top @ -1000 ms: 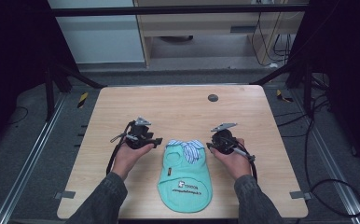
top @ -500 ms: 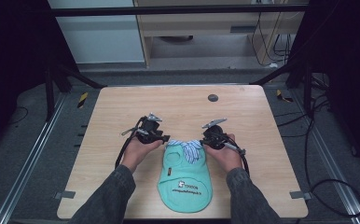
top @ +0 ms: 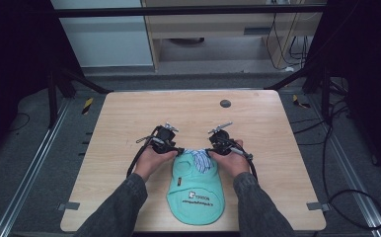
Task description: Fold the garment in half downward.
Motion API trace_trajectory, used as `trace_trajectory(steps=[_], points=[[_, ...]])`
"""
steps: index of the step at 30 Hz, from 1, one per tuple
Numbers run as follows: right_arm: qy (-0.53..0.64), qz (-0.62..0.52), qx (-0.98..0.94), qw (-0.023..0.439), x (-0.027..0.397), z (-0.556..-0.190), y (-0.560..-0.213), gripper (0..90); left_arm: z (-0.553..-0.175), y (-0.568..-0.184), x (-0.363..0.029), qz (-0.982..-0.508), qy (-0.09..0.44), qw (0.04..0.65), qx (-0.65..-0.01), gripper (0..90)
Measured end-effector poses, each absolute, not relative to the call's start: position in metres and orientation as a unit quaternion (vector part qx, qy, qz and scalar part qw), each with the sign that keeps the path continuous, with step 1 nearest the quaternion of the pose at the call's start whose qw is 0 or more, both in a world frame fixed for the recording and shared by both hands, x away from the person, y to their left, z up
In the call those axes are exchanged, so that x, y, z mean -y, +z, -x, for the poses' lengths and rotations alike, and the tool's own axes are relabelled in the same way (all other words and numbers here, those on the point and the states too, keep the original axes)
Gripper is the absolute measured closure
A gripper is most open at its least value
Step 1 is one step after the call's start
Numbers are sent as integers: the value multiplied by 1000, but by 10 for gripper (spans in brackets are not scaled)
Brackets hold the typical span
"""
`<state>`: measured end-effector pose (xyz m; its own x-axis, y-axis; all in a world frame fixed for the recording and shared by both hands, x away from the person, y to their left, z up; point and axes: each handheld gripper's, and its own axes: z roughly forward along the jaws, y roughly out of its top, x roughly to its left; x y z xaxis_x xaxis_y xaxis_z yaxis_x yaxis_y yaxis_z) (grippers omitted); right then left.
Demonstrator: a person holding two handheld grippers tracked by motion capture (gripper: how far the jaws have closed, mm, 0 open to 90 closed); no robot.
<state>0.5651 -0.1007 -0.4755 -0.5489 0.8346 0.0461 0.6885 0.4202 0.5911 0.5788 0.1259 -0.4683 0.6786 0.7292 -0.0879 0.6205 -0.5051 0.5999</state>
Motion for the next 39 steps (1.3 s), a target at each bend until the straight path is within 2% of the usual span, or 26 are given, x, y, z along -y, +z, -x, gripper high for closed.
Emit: trace_trajectory(steps=[14, 33, 37, 39], points=[[293, -473, -821, 130, 100, -562, -483, 579, -572, -478, -122, -856, 90, 317, -398, 554], [293, -473, -823, 117, 99, -561, -485, 560, -571, -485, -122, -860, 85, 314, -394, 584], [282, -469, -830, 110, 97, -562, -484, 566, -570, -485, -121, -863, 82, 314, -388, 640], [276, -465, -835, 104, 95, -562, -482, 611, -570, -484, -119, -867, 84, 310, -382, 669]])
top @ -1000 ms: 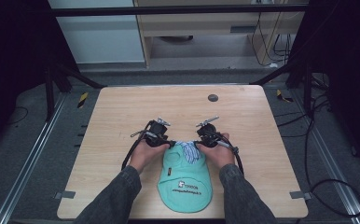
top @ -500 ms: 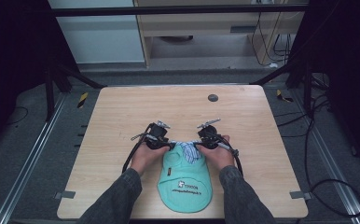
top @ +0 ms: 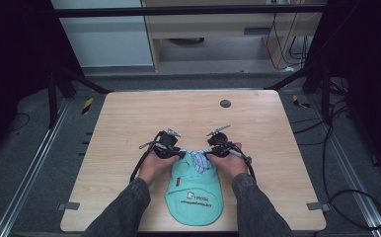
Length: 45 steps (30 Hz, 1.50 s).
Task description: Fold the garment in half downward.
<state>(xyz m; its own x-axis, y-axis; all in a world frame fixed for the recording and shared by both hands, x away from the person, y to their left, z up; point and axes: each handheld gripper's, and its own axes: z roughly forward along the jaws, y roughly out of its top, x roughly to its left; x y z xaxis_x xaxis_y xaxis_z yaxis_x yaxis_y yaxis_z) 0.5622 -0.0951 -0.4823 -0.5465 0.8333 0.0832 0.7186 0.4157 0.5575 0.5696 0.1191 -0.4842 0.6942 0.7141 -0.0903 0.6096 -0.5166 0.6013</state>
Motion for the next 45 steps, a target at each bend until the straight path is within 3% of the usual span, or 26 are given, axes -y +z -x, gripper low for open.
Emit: trace_trajectory(steps=[6, 9, 26, 45], points=[[266, -442, -852, 92, 90, -562, -480, 781, -567, -484, -117, -876, 87, 306, -363, 784], [265, -432, -857, 96, 89, -560, -479, 826, -566, -483, -117, -880, 88, 306, -353, 820], [311, -349, -872, 146, 97, -531, -440, 834, -548, -441, -123, -900, 125, 315, -274, 839], [310, -293, -888, 171, 95, -522, -414, 834, -540, -419, -130, -898, 147, 331, -251, 839]])
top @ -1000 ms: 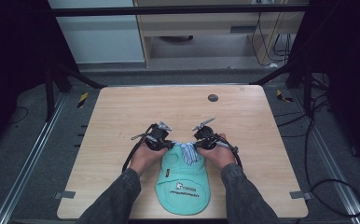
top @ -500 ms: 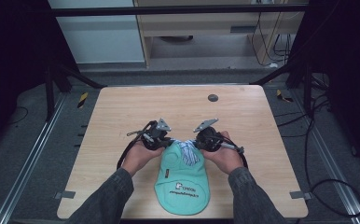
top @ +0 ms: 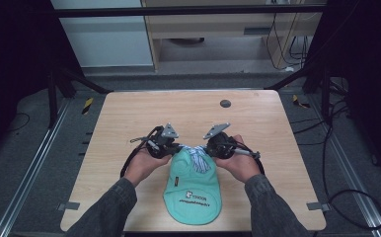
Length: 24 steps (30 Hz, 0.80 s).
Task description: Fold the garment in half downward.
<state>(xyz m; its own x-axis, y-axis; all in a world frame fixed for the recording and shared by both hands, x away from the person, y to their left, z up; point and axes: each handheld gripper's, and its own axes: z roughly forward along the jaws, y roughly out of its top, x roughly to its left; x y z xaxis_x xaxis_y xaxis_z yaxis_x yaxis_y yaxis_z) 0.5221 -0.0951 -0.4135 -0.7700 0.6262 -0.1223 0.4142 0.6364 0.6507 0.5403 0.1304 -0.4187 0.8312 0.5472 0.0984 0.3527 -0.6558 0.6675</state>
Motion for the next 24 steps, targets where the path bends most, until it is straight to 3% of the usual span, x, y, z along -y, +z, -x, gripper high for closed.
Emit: trace_trajectory(steps=[24], points=[[314, -276, -886, 203, 93, -526, -388, 837, -544, -393, -134, -894, 167, 340, -241, 839]])
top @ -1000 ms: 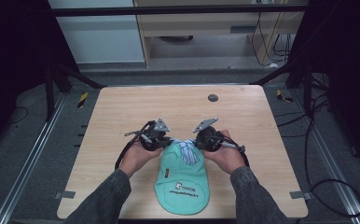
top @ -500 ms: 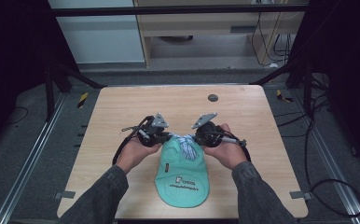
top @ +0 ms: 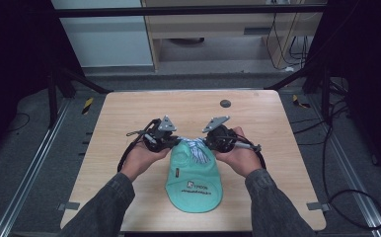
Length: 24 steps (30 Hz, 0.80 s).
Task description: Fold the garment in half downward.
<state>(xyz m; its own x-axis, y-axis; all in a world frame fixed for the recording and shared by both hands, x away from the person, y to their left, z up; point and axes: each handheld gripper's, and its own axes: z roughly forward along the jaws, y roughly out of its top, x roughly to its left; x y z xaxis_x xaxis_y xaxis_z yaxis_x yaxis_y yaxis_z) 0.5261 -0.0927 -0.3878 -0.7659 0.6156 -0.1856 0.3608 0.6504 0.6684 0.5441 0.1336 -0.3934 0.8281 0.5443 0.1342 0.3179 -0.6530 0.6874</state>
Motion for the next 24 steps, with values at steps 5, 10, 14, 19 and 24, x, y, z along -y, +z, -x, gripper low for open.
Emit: trace_trajectory(steps=[5, 10, 14, 19, 24], points=[[315, -274, -885, 207, 94, -527, -382, 837, -545, -387, -132, -894, 172, 339, -238, 839], [313, -269, -885, 214, 94, -529, -375, 837, -548, -378, -130, -894, 181, 336, -234, 838], [319, -270, -882, 217, 95, -530, -370, 837, -550, -373, -130, -893, 183, 336, -235, 838], [317, -267, -884, 216, 95, -530, -370, 837, -551, -372, -128, -895, 186, 333, -232, 837], [316, -265, -884, 220, 96, -531, -369, 837, -552, -372, -127, -895, 188, 333, -231, 837]])
